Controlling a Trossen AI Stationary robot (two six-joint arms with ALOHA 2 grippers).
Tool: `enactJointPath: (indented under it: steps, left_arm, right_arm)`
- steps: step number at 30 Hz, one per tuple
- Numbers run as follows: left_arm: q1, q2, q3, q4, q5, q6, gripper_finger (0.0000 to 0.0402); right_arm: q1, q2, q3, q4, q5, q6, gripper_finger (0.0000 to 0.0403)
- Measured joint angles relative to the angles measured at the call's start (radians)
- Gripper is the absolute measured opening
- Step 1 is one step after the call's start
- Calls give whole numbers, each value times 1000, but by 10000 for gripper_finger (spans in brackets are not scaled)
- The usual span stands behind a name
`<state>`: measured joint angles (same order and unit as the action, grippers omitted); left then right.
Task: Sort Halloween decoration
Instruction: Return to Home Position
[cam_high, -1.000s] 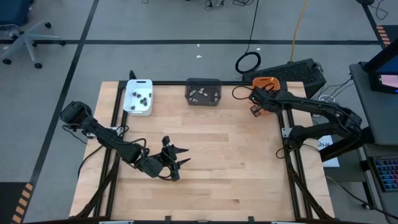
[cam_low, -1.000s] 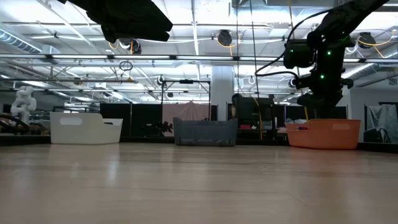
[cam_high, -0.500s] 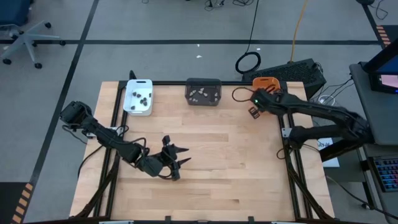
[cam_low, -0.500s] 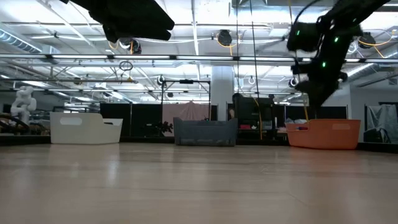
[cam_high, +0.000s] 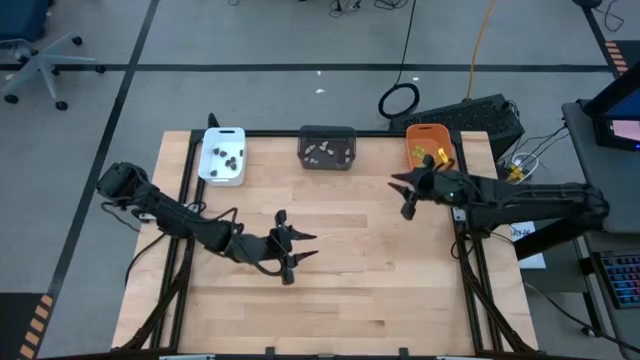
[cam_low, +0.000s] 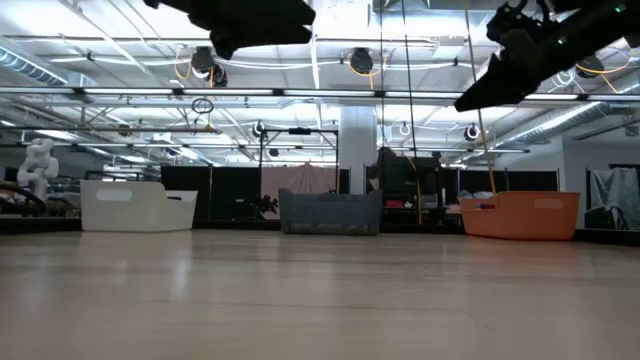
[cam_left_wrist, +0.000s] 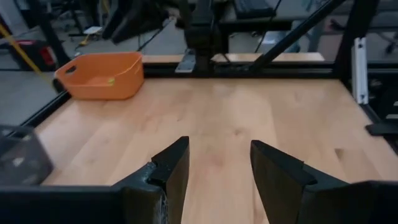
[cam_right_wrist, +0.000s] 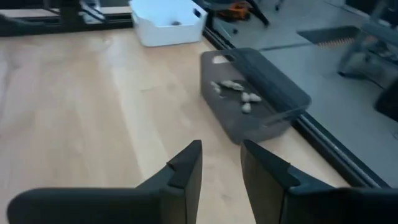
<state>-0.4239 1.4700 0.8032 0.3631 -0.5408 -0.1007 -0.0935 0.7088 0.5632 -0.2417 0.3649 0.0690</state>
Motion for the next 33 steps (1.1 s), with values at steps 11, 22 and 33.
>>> enactJointPath:
  steps: [11, 22, 33]
  left_arm:
    - [74, 0, 0, 23, 106, 39, 31]
    - [122, 0, -25, 48, 145, 90, 1]
    - [150, 0, -179, 288, 237, 112, 0]
  right_arm:
    - [125, -26, -142, 181, -4, -133, 99]
    - [274, -30, -143, 199, -32, -199, 16]
    - [368, -30, -143, 183, -87, -213, 1]
